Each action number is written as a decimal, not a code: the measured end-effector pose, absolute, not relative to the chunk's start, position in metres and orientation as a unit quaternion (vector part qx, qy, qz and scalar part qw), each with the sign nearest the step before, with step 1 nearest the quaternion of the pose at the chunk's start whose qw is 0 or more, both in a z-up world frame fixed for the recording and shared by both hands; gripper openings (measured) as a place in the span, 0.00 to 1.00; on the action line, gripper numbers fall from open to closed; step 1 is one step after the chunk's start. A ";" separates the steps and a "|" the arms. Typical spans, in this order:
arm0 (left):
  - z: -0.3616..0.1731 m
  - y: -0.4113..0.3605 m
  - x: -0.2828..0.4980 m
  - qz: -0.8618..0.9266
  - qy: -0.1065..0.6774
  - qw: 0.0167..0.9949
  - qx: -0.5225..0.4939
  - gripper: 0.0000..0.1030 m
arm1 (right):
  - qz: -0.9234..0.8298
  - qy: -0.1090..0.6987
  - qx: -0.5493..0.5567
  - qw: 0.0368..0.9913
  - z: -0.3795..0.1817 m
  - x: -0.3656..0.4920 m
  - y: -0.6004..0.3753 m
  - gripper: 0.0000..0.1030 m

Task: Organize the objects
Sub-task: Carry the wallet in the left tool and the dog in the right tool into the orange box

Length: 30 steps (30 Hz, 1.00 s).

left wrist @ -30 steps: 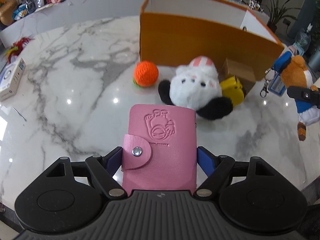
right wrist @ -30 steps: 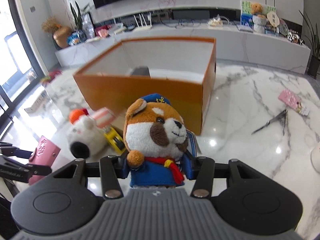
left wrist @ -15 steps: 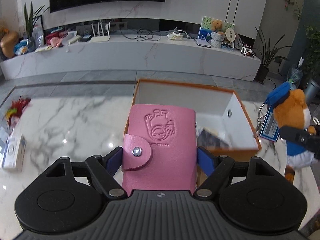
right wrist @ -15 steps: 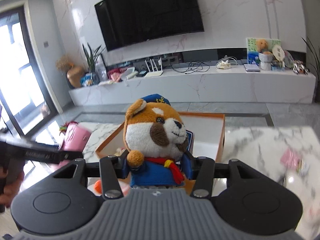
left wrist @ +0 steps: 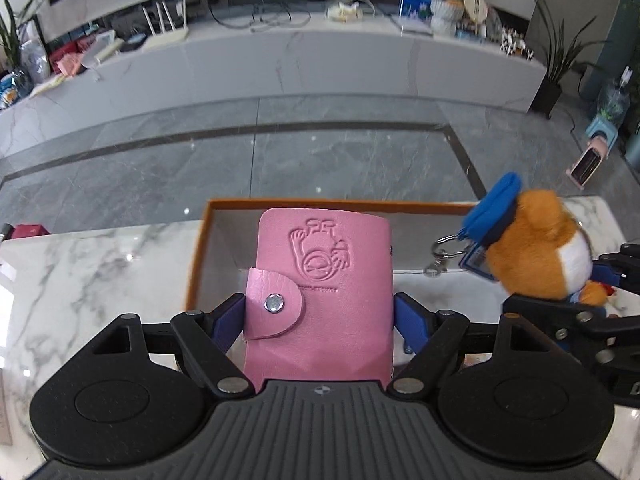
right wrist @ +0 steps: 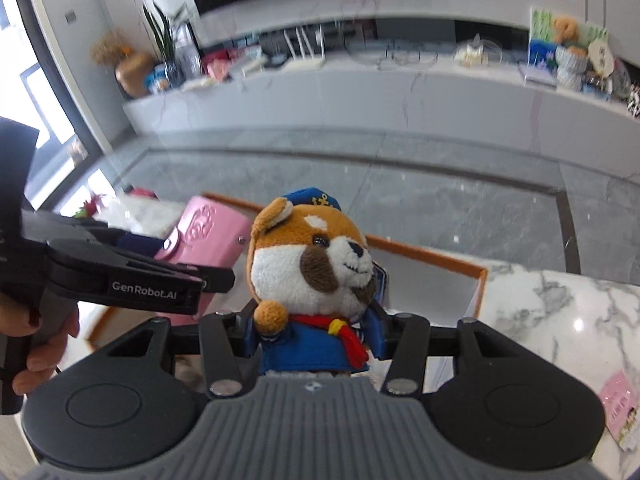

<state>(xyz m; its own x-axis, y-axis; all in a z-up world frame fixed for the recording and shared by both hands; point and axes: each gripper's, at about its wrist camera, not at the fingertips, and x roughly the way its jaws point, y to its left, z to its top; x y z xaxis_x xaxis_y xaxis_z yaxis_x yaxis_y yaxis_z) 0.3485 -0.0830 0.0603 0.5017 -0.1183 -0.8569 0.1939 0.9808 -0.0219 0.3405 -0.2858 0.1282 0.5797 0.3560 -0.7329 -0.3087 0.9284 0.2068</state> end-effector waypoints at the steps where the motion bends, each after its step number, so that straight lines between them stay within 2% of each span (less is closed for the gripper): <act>1: 0.054 -0.083 0.352 -0.088 0.495 0.863 0.042 0.90 | 0.188 0.429 0.024 0.883 0.120 0.347 -0.286 0.50; 7: 0.024 -0.086 0.367 -0.077 0.522 0.848 0.054 0.90 | 0.182 0.478 -0.015 0.859 0.083 0.382 -0.276 0.50; 14: 0.014 -0.105 0.370 -0.060 0.525 0.841 0.113 0.90 | 0.175 0.517 -0.068 0.835 0.060 0.398 -0.253 0.50; 19: 0.015 -0.105 0.371 -0.093 0.544 0.830 0.082 0.90 | 0.167 0.530 -0.080 0.828 0.055 0.404 -0.252 0.50; 27: -0.008 -0.103 0.385 -0.062 0.569 0.815 0.090 0.90 | 0.155 0.549 -0.096 0.816 0.049 0.411 -0.249 0.50; 30: -0.018 -0.104 0.388 -0.063 0.580 0.807 0.088 0.90 | 0.144 0.558 -0.126 0.808 0.039 0.412 -0.243 0.47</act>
